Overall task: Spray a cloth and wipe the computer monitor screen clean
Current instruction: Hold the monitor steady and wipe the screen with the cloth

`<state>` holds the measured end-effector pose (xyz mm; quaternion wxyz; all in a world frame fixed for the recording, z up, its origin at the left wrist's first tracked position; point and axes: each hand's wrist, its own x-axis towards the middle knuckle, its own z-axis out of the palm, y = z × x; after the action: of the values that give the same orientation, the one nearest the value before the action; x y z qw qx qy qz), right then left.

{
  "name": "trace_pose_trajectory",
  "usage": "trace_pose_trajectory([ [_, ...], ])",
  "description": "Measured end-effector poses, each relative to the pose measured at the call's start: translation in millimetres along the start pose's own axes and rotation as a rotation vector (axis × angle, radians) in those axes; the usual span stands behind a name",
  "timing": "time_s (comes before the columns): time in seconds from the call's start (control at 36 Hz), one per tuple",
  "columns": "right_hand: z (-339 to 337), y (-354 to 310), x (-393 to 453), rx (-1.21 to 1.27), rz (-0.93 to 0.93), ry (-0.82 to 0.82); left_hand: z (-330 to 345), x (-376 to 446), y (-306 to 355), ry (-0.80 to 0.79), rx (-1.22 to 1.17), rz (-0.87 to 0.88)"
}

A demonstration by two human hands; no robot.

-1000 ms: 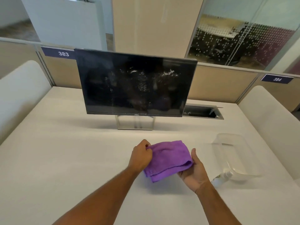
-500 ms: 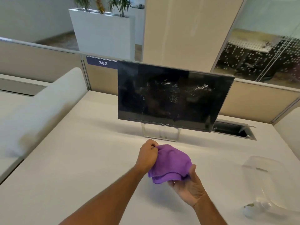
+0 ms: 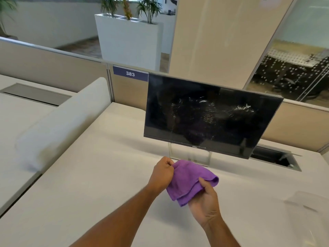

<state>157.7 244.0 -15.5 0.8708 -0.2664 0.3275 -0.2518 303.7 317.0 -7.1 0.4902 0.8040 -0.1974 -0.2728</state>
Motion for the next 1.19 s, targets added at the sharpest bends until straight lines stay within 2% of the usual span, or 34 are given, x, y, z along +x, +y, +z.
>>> trace_pose_trajectory([
  [0.06,6.6,-5.2,3.8,0.042,0.007,0.011,-2.2,1.5,0.1,-0.006,0.037,0.021],
  [0.19,29.8,-10.4,12.6,-0.092,0.01,0.11,-9.3,7.5,2.4,0.004,0.102,0.084],
  [0.28,39.8,-15.3,22.1,-0.105,-0.071,0.177,-20.2,14.9,8.9,0.117,0.076,0.186],
  [0.33,51.1,-21.7,26.9,-0.137,-0.17,0.202,-33.4,23.2,20.4,0.226,0.052,0.284],
  [0.47,100.8,-46.2,30.6,-0.363,-0.576,0.189,-78.6,52.1,71.0,0.488,0.046,0.604],
  [0.61,166.6,-76.2,36.6,-0.488,-0.926,0.202,-119.2,80.1,129.3,0.589,0.076,0.765],
  [0.83,242.1,-109.3,90.9,-0.81,-1.37,0.244,-168.4,126.9,187.7,0.475,0.28,0.707],
  [0.92,256.3,-103.8,113.7,-0.954,-1.447,0.204,-178.7,139.9,194.9,0.375,0.363,0.664],
  [0.97,263.5,-94.0,126.3,-1.051,-1.453,0.145,-181.4,143.3,197.6,0.312,0.327,0.615],
  [1.11,256.1,-64.0,158.6,-1.577,-1.586,0.069,-187.0,146.7,198.3,0.265,0.118,0.492],
  [1.19,252.2,-55.5,170.9,-1.732,-1.66,0.041,-188.1,148.4,197.0,0.269,0.08,0.481],
])
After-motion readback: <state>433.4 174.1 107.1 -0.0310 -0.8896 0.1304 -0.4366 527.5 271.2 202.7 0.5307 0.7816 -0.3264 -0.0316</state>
